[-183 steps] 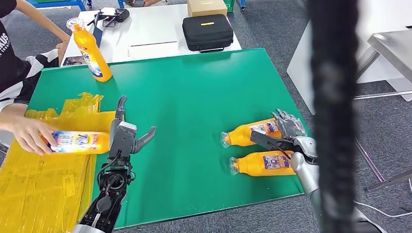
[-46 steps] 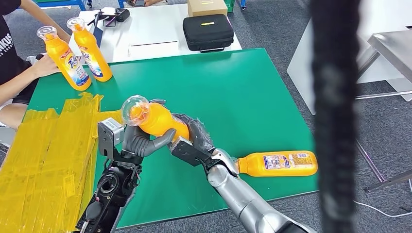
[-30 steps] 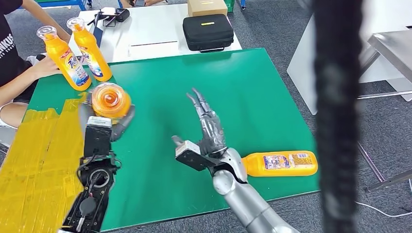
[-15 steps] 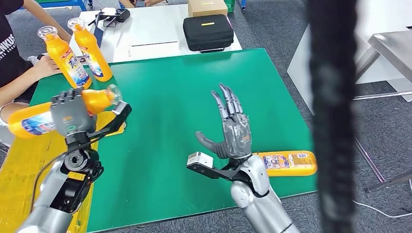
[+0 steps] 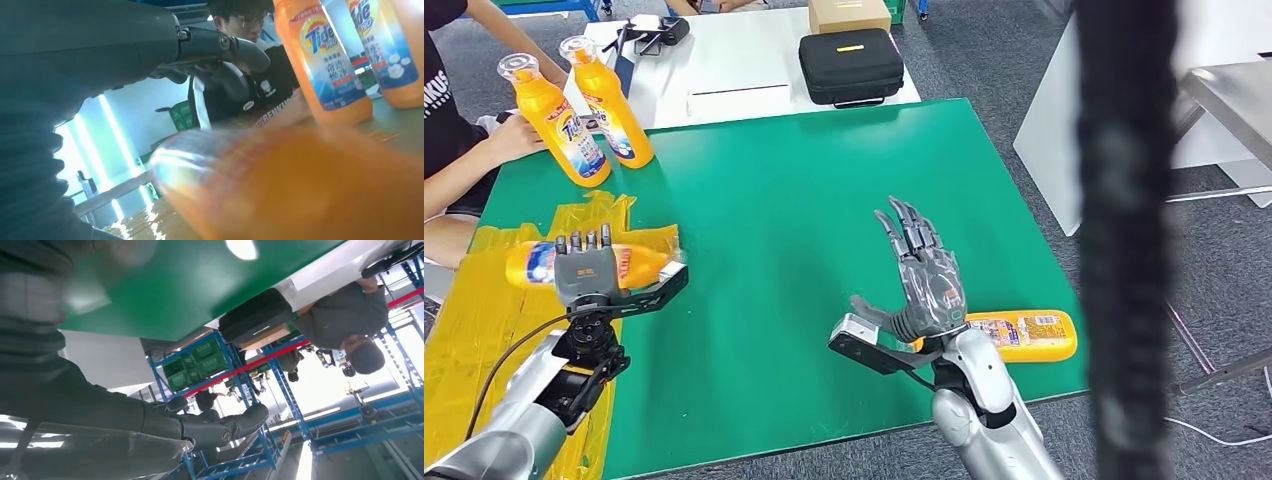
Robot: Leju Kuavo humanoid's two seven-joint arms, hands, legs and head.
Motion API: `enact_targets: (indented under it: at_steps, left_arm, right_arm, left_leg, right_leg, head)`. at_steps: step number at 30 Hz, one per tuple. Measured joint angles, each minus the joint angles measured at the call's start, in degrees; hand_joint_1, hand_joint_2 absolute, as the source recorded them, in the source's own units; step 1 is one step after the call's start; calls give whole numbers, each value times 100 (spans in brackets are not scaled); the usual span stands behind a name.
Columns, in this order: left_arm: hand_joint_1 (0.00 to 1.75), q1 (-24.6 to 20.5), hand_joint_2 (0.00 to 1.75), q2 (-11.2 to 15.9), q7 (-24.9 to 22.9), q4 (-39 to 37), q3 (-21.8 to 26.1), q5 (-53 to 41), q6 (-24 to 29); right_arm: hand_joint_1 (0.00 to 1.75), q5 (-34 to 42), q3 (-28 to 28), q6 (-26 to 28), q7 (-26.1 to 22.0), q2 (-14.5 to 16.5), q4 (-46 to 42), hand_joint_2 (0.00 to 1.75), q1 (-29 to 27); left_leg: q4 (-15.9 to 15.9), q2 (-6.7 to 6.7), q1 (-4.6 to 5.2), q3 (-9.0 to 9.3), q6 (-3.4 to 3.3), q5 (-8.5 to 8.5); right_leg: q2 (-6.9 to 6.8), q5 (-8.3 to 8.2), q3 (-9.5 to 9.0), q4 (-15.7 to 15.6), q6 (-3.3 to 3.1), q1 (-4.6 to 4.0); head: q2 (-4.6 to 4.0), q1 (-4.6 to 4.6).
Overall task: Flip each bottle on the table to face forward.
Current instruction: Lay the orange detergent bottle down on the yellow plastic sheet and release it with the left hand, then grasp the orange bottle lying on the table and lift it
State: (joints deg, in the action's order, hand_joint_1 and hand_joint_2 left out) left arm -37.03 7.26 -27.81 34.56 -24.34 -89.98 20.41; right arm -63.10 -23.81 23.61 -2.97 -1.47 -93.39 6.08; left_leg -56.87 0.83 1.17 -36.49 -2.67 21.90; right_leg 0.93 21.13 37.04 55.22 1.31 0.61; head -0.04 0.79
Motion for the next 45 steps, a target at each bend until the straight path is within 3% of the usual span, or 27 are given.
enact_targets:
  at_steps: [7,10,13,15,17,20,23,29,33,45]
  left_arm:
    - [0,-27,0,-34,-249,-118,160,0,180]
    - [0,78,0,-52,-261,-23,369,0,546]
    - [0,322,0,-106,47,291,712,24,1085]
    - [0,544,87,-197,577,591,1034,239,1392]
    - [0,789,175,-345,1520,950,1408,858,1689]
    - [0,1177,175,-618,3204,1677,1863,2491,1787]
    - [0,1545,175,-847,4018,2502,2018,3533,1560]
    - [0,2089,175,-1105,4400,3887,2016,4256,1146]
    - [0,2293,175,-1177,4511,4416,1990,4354,1112]
    - [0,2979,175,-1242,5127,5883,1406,5357,804]
  right_arm:
    - [0,-321,101,-748,225,-140,-271,0,-69]
    - [0,-549,176,-1074,328,-269,-413,0,-125]
    - [0,-699,257,-1269,383,-406,-573,0,-227]
    - [0,-723,314,-1409,396,-503,-695,0,-332]
    - [0,-716,380,-1594,403,-634,-828,0,-478]
    - [0,-634,568,-1867,401,-879,-1034,0,-746]
    - [0,-465,904,-2102,317,-1114,-1195,0,-1000]
    - [0,-55,1647,-2512,30,-1386,-1402,0,-1491]
    - [0,57,1993,-2614,1,-1475,-1464,0,-1687]
    - [0,-75,3256,-2944,-56,-1406,-1142,0,-1839]
  left_leg:
    - [0,1,0,0,0,0]
    - [0,4,0,0,0,0]
    - [0,4,1,0,-1,1]
    - [0,4,2,-1,-3,5]
    - [-1,6,3,-1,-6,10]
    - [-1,10,6,-3,-10,14]
    - [-1,12,11,-6,-16,18]
    - [-1,11,17,-5,-26,27]
    - [-1,7,16,-2,-26,29]
    - [-1,11,22,-2,-34,33]
  right_leg:
    - [0,-1,-1,0,1,0]
    - [-1,-1,-2,0,1,0]
    - [-1,1,-1,0,1,1]
    - [-1,2,-1,-1,2,1]
    - [-2,3,0,-2,3,2]
    - [-4,6,-1,-3,7,4]
    - [-4,11,-1,-4,15,9]
    - [-4,15,-2,-5,24,13]
    - [-3,16,-1,-5,24,12]
    - [-4,21,-4,-6,32,18]
  head:
    - [0,0]
    - [0,0]
    - [0,0]
    - [0,1]
    - [0,1]
    - [0,1]
    - [0,-1]
    - [0,1]
    - [0,3]
    - [0,3]
